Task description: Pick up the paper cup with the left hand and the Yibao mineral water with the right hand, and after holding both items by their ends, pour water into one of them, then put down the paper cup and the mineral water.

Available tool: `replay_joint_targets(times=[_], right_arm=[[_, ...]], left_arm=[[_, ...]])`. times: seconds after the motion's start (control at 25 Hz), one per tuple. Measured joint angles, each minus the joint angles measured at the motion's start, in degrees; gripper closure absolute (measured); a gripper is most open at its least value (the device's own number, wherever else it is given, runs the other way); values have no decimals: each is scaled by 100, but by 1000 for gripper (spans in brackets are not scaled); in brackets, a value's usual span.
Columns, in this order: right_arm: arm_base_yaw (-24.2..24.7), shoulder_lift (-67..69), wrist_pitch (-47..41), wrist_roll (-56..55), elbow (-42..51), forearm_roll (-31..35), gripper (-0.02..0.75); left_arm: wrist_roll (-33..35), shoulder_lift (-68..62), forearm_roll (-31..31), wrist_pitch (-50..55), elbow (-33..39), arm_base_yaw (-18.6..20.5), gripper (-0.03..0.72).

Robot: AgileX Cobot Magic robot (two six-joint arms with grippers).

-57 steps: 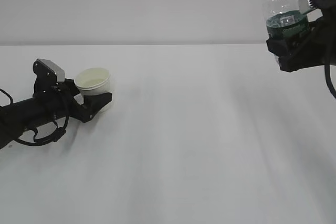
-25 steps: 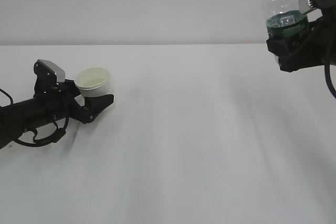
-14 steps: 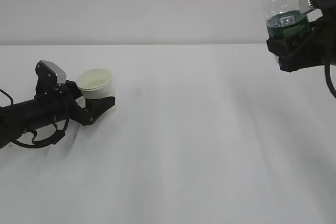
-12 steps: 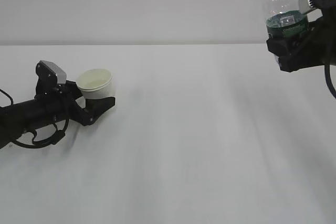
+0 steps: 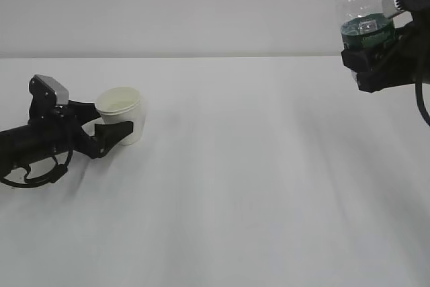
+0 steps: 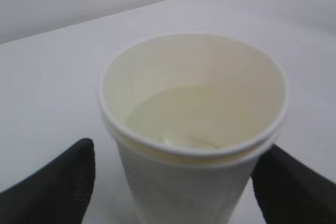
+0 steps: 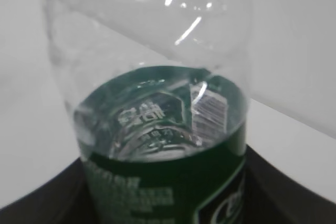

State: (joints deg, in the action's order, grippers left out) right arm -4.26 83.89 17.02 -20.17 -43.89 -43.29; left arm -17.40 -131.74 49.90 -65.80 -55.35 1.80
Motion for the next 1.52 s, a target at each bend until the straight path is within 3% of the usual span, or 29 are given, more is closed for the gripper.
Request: replay_joint_targets(times=[1.04,1.52], right_arm=[[0,0,0,-108,-3,0,276],[0,0,0,-133,-3,0,276]], left_arm=[[65,598,233,0,923,177,23],[64,1048,214,0,1496,837,67]])
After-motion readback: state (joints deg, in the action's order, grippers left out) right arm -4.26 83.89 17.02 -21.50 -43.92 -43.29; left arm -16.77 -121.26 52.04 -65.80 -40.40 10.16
